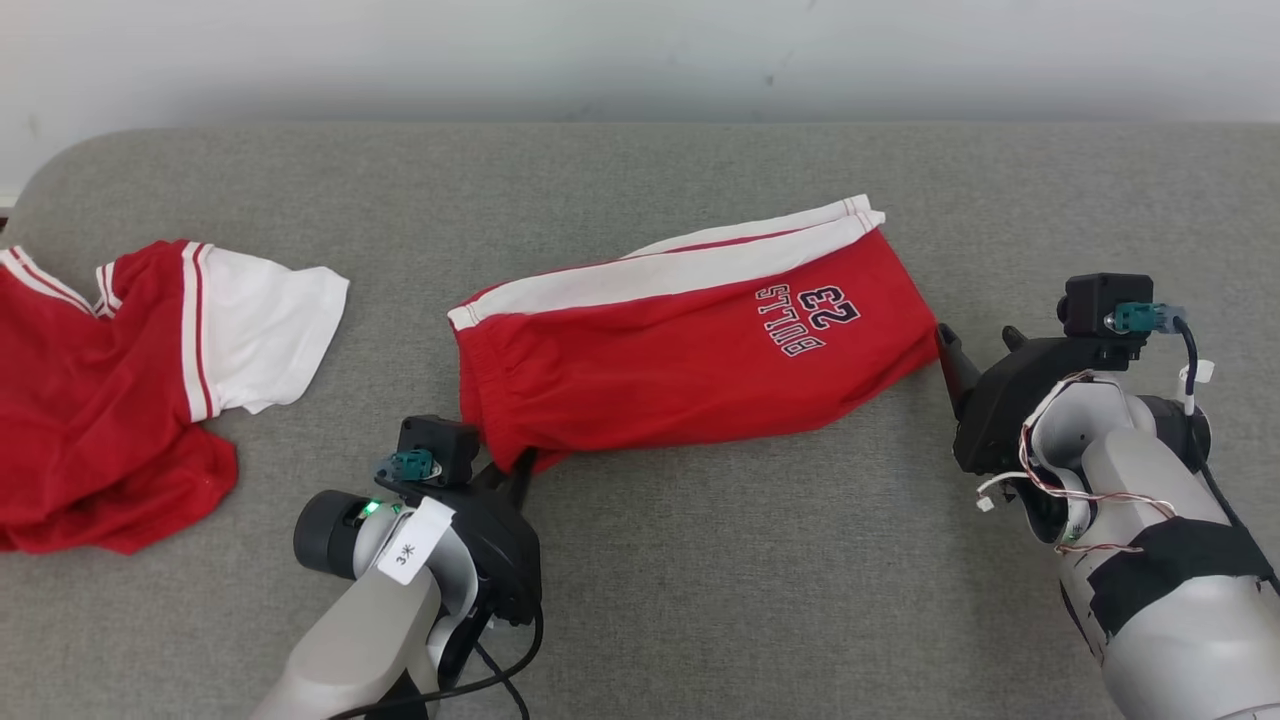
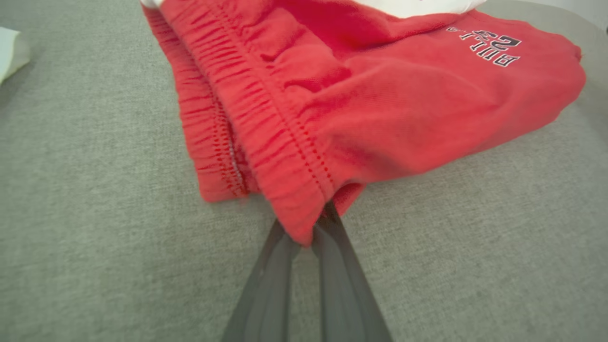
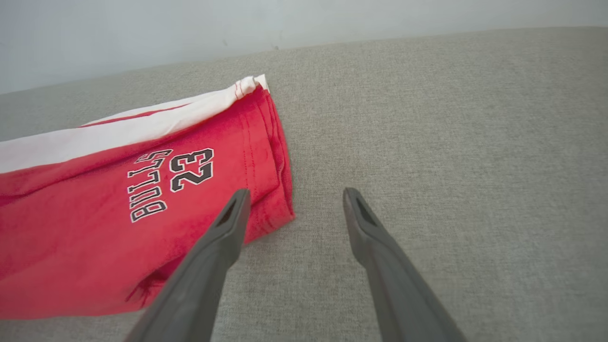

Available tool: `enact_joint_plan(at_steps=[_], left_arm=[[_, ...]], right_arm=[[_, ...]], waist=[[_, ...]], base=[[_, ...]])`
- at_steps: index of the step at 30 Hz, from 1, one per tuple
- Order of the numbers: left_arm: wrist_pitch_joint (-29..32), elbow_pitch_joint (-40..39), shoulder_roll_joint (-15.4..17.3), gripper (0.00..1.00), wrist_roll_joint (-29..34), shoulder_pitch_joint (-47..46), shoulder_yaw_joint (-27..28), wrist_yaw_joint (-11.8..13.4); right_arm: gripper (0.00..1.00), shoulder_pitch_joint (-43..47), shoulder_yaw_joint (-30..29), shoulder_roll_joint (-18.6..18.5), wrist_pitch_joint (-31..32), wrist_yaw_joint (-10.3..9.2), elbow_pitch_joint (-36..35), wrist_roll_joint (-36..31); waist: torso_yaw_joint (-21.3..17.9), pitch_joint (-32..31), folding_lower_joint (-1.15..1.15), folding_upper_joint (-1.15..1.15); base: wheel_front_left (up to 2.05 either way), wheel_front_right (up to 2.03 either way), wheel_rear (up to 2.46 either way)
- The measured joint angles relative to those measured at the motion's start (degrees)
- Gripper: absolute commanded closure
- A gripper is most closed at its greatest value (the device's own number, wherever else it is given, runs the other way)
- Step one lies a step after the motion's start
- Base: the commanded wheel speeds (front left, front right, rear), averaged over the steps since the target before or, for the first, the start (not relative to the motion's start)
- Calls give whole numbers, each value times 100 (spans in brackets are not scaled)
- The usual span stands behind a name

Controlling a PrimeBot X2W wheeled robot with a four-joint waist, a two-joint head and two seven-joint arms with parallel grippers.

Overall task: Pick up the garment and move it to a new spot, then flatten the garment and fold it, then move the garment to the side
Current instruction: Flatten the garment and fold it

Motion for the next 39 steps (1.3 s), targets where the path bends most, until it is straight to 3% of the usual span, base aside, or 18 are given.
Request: enact_joint_plan(at_steps=[10, 15, 16, 17, 18, 19, 27, 31, 39], left_arm=[[-9, -85, -18, 95, -43, -170, -133, -49], [-15, -269, -7, 96, -137, -173, -257, -45], [-16, -276, -8, 96, -146, -173, -264, -44], [-16, -289, -8, 96, -170, -173, -275, -43], [-20, -299, -8, 96, -189, -173, -282, -43], [-25, -300, -8, 96, -190, -174, -288, -43], [-111, -209, -15, 100, -288, -188, -358, -87], [-265, -199, 13, 100, -244, -171, -513, -203], [-467, -378, 588, 100, 66, 291, -1125, -346]], right_arm=[[0, -427, -89, 94, 303, -180, 444, 126], [35, -466, -91, 132, 445, -281, 726, 126], [58, -485, -93, 137, 446, -281, 764, 127], [65, -522, -93, 140, 449, -281, 788, 135], [93, -575, -93, 146, 454, -281, 820, 141], [100, -613, -92, 156, 454, -281, 840, 153], [100, -688, -135, 162, 442, -264, 1068, 222], [100, -550, -201, 166, 360, -130, 1079, 327], [100, 115, -248, 238, 136, 138, 927, 483]], waist=[[222, 208, 0, 0], [315, 306, 0, 0], [327, 320, 0, 0], [336, 329, 0, 0], [342, 334, 0, 0], [345, 337, 0, 0], [342, 259, 0, 0], [343, 146, 0, 0], [249, -196, 0, 0]], base=[[0, 0, 0], [0, 0, 0], [0, 0, 0], [0, 0, 0], [0, 0, 0], [0, 0, 0], [0, 0, 0], [0, 0, 0], [0, 0, 0]])
